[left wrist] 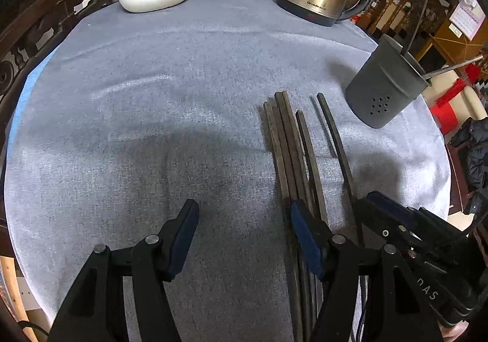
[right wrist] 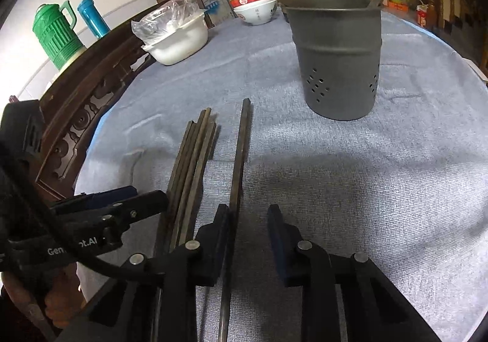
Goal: Organize utensils
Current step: 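Lower the left gripper and pinch another chopstick from the bundle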
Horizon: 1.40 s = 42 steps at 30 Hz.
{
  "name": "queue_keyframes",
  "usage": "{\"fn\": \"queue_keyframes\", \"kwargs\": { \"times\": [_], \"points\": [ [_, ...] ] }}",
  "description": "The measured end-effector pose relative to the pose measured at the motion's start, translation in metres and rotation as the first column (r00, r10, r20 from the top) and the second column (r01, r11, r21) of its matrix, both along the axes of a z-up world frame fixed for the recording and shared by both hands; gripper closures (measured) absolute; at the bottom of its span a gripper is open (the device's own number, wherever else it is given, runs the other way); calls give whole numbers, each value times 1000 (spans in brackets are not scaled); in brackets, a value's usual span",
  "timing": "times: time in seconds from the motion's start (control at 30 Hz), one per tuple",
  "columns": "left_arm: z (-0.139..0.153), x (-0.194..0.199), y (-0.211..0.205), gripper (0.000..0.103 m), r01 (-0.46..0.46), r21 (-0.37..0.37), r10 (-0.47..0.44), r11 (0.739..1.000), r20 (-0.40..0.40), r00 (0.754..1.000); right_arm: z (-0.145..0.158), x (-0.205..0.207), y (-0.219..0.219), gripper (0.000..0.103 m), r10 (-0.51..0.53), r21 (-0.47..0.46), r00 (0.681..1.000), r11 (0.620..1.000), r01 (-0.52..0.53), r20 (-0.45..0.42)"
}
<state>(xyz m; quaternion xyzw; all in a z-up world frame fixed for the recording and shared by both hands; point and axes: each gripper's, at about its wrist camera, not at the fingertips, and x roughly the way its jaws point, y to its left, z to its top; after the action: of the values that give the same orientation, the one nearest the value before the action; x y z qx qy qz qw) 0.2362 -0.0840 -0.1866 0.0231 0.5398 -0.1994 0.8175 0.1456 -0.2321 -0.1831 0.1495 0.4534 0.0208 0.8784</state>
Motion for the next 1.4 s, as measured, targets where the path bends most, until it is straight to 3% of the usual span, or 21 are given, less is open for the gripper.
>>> {"fn": "queue_keyframes", "kwargs": {
  "times": [0.47, 0.67, 0.97, 1.17, 1.3, 1.4],
  "points": [
    [-5, 7, 7, 16, -10, 51, 9, 999, 38, 999, -2, -3, -4, 74, -2, 17, 1000, 1000, 2, 12],
    [-2, 5, 15, 17, -51, 31, 51, 998, 8, 999, -2, -6, -5, 74, -3, 20, 1000, 1000, 3, 23],
    [-3, 7, 1, 17, -37, 47, 37, 998, 14, 999, -3, -8, -7, 74, 1, 36, 1000, 999, -2, 30],
    [-2, 5, 16, 17, -44, 58, 43, 997, 26, 999, -3, -8, -8, 74, 2, 44, 1000, 999, -3, 31],
    [-7, 3, 14, 18, -47, 143, 39, 989, 57, 998, -3, -9, -7, 74, -1, 43, 999, 999, 0, 33],
    [-4, 3, 18, 18, -62, 97, 59, 993, 28, 998, -3, -9, -7, 74, -3, 46, 999, 999, 1, 34]
  ]
}}
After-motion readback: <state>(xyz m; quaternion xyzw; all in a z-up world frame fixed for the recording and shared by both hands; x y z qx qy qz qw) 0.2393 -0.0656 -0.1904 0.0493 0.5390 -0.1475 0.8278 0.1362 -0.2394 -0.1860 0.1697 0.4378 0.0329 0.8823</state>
